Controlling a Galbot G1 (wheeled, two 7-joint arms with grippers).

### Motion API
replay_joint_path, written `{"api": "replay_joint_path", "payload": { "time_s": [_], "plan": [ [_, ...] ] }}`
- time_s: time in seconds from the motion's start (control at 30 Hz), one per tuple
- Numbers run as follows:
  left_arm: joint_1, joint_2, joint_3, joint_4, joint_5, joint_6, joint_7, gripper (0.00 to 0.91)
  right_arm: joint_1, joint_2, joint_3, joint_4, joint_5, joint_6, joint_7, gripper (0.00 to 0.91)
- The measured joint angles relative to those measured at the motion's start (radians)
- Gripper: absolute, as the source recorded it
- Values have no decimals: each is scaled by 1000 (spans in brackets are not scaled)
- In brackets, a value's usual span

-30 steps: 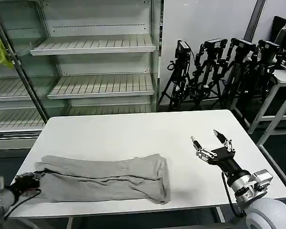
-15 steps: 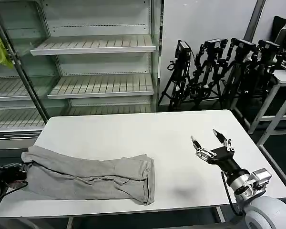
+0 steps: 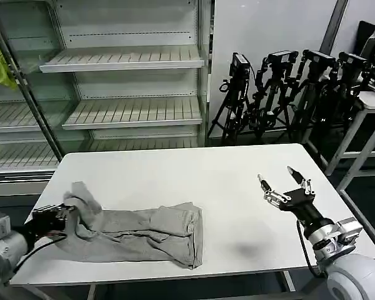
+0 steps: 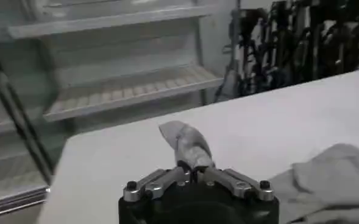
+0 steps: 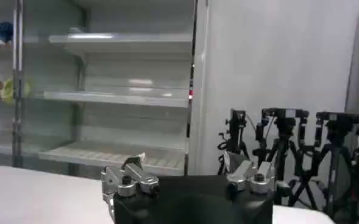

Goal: Fold and organize the clothes.

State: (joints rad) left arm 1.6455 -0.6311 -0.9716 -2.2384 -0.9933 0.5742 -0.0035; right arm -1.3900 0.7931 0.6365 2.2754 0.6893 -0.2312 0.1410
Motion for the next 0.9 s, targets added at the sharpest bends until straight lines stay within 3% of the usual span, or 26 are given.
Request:
{"api": "replay_joint_path", "payload": {
  "time_s": [0.9],
  "plan": [
    [-363, -143, 476, -2, -4, 1, -16, 50, -69, -40, 139, 39, 11, -19, 25, 907]
  ]
}}
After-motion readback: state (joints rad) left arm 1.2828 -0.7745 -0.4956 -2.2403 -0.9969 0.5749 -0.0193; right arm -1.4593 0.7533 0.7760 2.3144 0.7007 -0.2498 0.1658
